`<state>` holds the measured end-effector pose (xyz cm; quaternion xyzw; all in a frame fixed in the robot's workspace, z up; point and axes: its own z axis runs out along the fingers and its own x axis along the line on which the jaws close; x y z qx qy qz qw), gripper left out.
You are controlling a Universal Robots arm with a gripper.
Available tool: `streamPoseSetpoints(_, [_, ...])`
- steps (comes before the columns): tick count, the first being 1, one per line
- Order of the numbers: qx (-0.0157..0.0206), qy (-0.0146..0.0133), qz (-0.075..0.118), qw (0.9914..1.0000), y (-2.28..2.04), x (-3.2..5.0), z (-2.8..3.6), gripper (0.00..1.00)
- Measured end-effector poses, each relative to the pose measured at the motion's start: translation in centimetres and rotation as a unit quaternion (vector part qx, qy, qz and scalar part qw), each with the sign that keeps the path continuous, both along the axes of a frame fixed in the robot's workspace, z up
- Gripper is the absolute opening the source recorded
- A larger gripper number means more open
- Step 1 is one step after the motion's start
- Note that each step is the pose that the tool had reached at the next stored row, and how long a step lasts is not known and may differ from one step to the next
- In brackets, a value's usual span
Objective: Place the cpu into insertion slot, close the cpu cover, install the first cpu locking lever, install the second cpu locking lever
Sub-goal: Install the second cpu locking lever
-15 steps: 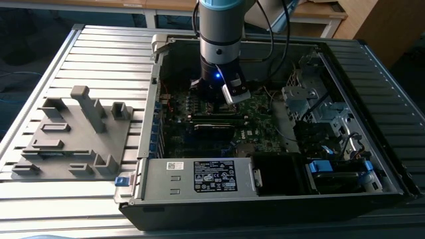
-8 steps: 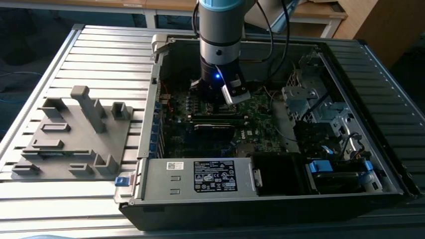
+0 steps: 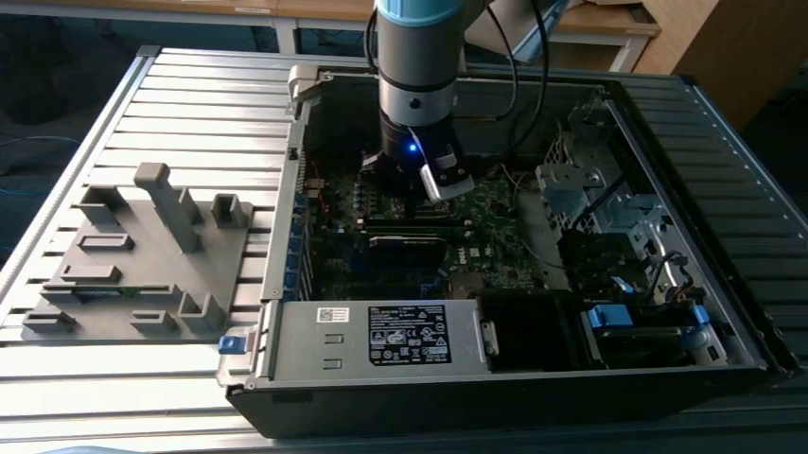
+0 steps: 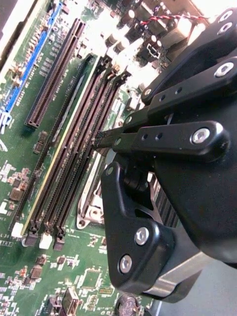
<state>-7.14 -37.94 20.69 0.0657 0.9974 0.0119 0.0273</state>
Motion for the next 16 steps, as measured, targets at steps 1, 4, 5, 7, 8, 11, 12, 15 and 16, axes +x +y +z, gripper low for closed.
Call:
streamPoseSetpoints(1, [0.0000,0.0000,0.000,1.00000,0.00,0.00,-0.02,0.10])
streamPoseSetpoints(4, [0.0001,-0.0001,0.000,1.00000,0.00,0.00,-0.08,0.10])
streamPoseSetpoints(5, [0.0001,-0.0001,0.000,1.00000,0.00,0.00,-0.10,0.10])
streamPoseSetpoints(7, [0.0002,-0.0001,0.000,1.00000,0.01,-0.01,-0.18,0.10])
streamPoseSetpoints(8, [0.0002,-0.0001,0.000,1.00000,0.01,-0.01,-0.22,0.10])
streamPoseSetpoints(11, [0.0000,0.0000,0.000,1.00000,0.00,-0.02,-0.29,0.10])
streamPoseSetpoints(12, [-0.0001,0.0000,0.000,1.00000,0.00,-0.02,-0.29,0.10])
streamPoseSetpoints(15, [0.0002,-0.0001,0.000,1.00000,0.00,-0.02,-0.35,0.10])
streamPoseSetpoints(16, [0.0002,-0.0001,0.000,1.00000,0.01,-0.02,-0.39,0.10])
